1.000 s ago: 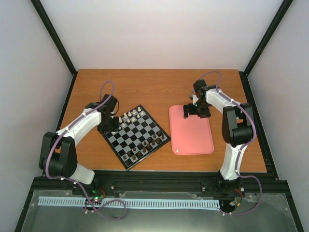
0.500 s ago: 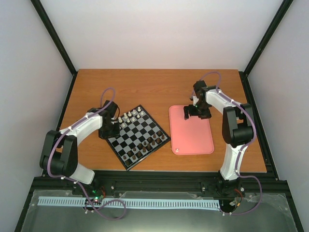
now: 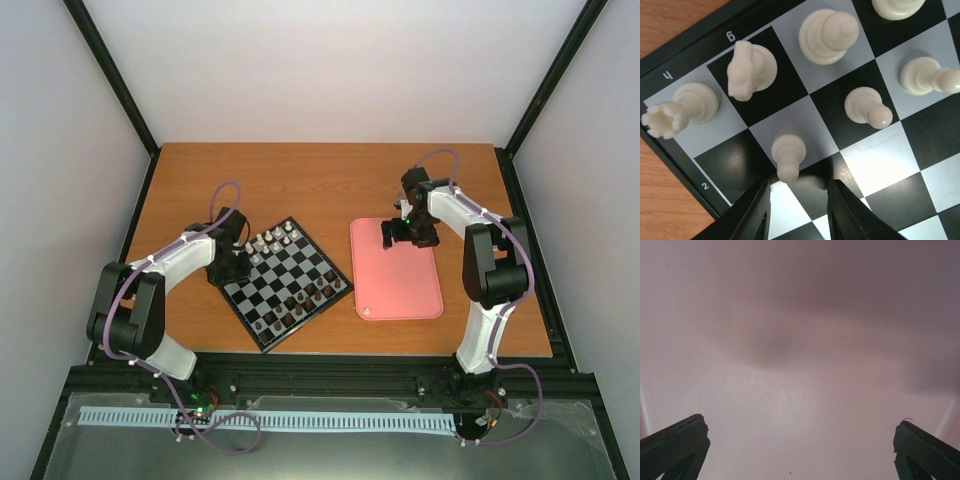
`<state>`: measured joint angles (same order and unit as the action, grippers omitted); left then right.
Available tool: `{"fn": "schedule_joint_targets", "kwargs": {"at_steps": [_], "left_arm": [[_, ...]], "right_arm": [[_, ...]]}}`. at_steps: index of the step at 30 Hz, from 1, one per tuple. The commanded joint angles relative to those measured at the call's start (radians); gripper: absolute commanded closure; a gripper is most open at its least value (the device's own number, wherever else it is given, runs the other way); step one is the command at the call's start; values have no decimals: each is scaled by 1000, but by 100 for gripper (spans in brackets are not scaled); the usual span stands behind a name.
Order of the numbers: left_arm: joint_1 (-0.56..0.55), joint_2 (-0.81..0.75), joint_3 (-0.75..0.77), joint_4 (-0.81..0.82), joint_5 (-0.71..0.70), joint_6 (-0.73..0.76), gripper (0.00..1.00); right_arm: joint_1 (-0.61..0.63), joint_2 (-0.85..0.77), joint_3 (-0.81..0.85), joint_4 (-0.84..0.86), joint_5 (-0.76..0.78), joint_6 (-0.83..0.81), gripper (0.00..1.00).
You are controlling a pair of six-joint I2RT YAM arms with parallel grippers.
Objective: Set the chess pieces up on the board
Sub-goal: Adjust the chess piece on the chessboard.
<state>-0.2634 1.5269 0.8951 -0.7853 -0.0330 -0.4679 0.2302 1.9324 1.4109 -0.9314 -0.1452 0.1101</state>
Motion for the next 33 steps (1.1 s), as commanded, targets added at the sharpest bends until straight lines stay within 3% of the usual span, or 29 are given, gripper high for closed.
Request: {"fn": "schedule_joint_targets", "kwargs": {"at_steps": [1,24,33], "left_arm": [[11,19,25,36,2,-14,66],[11,57,63,22,-17,10,66],[11,-152,32,-131,25,-1,62]], "right_arm": [[6,-43,-13,-14,17,-15,0],[6,-35,-10,-15,15,-16,0],[6,-45,-18,-11,15,-12,0]]}}
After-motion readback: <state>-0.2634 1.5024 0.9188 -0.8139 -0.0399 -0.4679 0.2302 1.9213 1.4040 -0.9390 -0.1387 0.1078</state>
